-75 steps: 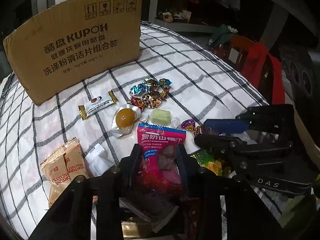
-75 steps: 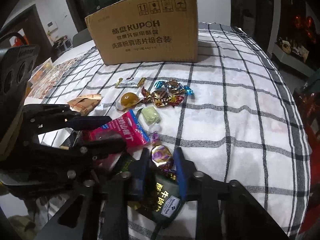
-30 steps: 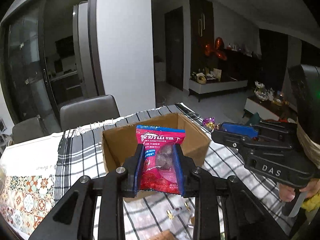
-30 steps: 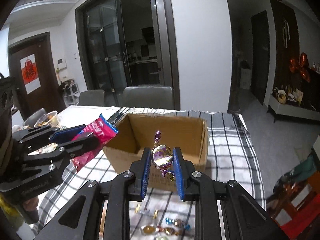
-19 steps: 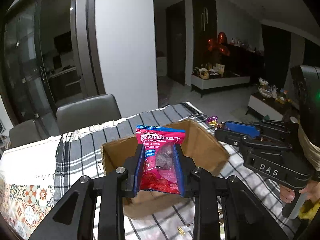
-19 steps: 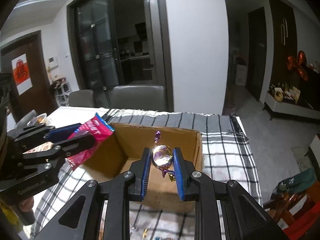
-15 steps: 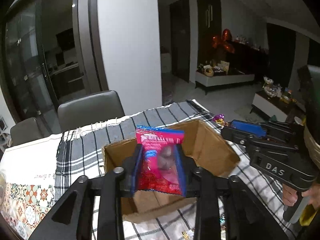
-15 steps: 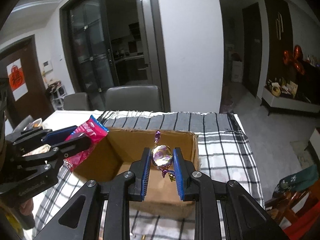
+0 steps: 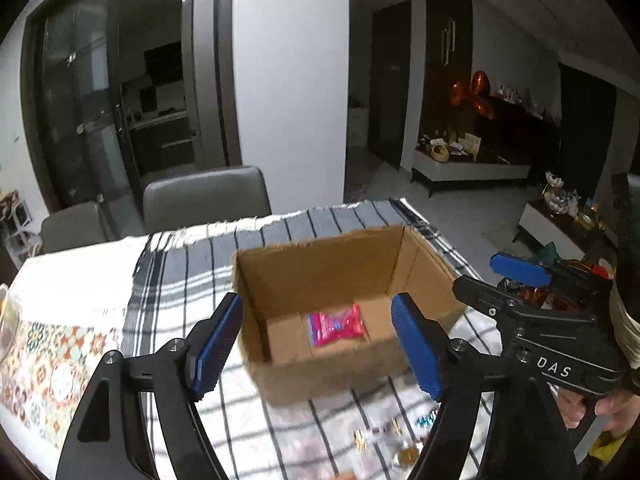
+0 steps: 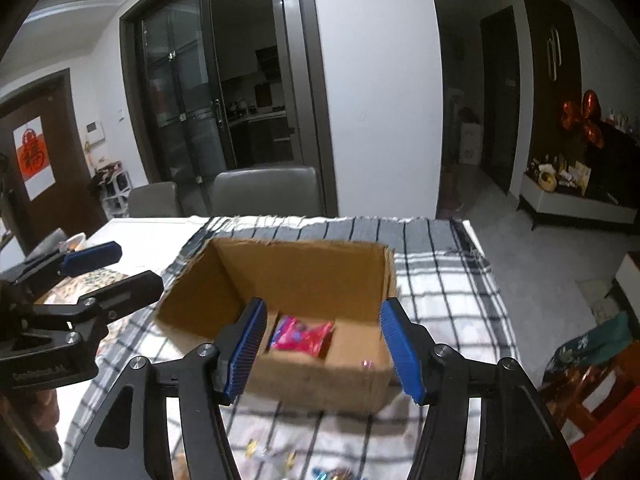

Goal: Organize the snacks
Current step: 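Move both tools back to the snacks and grasp the tan biscuit packet with the left tool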

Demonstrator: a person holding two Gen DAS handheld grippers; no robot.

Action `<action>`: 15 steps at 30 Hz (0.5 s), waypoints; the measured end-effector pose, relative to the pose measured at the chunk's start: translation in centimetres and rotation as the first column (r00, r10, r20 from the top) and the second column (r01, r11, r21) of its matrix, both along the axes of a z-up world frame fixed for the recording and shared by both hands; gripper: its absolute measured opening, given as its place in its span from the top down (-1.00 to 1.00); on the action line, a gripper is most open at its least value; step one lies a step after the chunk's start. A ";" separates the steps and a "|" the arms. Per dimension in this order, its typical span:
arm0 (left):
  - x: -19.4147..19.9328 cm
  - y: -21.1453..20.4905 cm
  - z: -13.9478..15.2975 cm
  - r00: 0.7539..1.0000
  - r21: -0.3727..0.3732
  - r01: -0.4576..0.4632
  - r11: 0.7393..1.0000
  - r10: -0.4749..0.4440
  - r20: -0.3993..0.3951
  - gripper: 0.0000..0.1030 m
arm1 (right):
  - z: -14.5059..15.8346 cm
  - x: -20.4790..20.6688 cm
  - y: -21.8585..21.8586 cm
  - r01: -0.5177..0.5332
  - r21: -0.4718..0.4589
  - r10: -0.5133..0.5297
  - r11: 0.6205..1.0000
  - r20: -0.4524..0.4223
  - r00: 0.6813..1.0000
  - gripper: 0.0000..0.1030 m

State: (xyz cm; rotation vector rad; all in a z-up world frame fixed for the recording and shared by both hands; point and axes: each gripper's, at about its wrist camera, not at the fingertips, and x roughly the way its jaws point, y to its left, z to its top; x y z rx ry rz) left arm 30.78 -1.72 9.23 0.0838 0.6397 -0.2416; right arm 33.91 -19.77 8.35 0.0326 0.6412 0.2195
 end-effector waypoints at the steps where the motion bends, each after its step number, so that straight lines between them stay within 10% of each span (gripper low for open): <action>1: -0.8 0.1 0.1 1.000 0.009 -0.007 1.000 0.007 0.001 -0.47 | 0.0 -0.4 -0.1 0.002 0.004 -0.002 1.000 -0.006 1.000 -0.17; 15: -8.2 0.9 -3.0 0.992 0.030 -0.011 0.999 0.014 -0.123 -0.51 | -2.6 -6.6 0.1 -0.040 0.011 0.041 0.999 -0.176 0.984 -0.16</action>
